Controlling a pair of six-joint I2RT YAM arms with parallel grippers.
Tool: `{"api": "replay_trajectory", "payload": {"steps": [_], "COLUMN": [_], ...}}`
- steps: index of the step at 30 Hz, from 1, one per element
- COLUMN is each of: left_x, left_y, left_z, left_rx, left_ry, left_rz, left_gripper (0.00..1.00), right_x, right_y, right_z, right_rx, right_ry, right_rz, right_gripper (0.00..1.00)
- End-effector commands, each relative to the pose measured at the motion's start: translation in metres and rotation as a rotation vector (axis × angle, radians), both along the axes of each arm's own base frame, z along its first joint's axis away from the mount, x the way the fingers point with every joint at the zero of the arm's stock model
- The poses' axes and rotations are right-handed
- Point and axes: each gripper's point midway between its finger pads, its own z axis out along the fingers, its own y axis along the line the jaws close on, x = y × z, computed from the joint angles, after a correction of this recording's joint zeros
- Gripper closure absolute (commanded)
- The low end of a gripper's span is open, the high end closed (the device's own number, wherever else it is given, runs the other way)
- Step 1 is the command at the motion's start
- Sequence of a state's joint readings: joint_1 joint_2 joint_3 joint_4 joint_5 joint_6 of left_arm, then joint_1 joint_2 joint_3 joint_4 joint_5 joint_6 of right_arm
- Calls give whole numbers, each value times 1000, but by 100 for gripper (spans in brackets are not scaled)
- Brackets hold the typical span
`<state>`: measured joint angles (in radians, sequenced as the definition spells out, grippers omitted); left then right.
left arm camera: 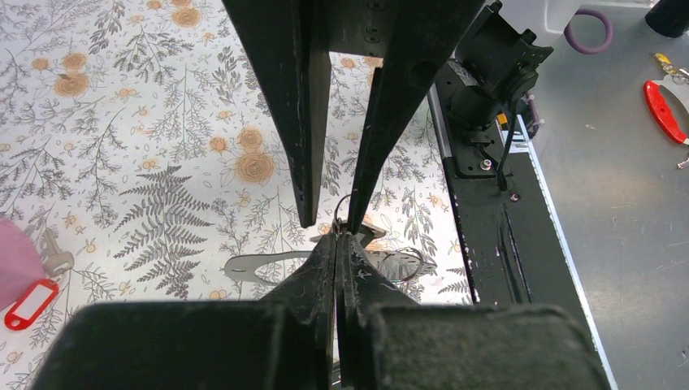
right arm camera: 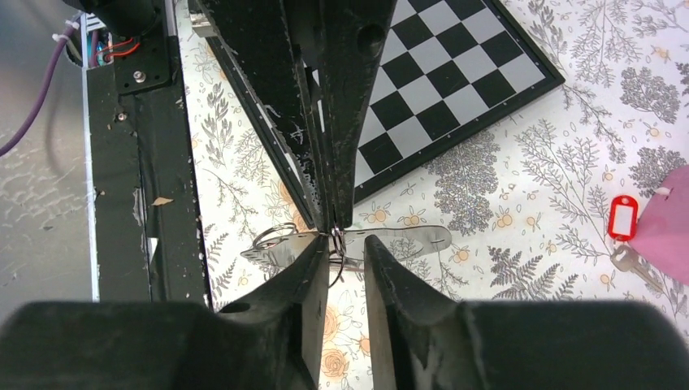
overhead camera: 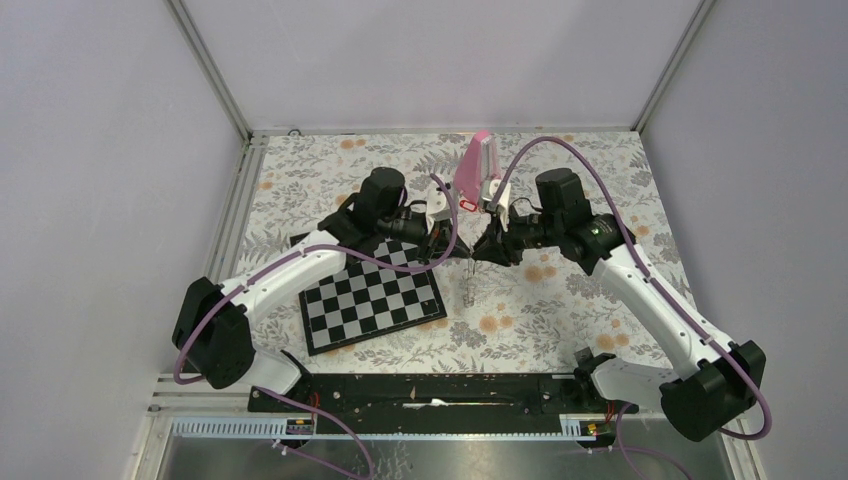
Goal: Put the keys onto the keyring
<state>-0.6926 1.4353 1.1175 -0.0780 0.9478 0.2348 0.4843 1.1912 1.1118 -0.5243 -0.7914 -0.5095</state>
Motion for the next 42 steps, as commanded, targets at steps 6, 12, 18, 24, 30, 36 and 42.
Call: {"api": "replay_trajectory", "payload": {"steps": [6,12,18,24,30,36,42], "left_x": [-4,-5,-4,-4,-5,-6,-6], "left_y": [2,3,3,3,4,7,7], "left_z": [35,36,35,35,36,37,40], "left_rx": [-134,-140,-142,-146,-148,-153,-168], "left_ry": [-15,-14,-18,-21,-29,-45,-41], "left_rz": [5,10,20,14,10,1,-1], "left_gripper": [100,100,100,100,100,100,100], "right_x": [6,1,-1,2,4,5,3], "right_y": [-10,-8,-4,-3,-5,-8,-6], "right_z": [20,16,17,12,6,8,7], "right_rx": [84,121,149,151,143,149,168], "right_ry": [-40,8,47,71,73,67,92], "right_rz": [-65,-43,-28,-34,-46,-58,-43], "right_gripper": [61,58,56,59,70,73,82]}}
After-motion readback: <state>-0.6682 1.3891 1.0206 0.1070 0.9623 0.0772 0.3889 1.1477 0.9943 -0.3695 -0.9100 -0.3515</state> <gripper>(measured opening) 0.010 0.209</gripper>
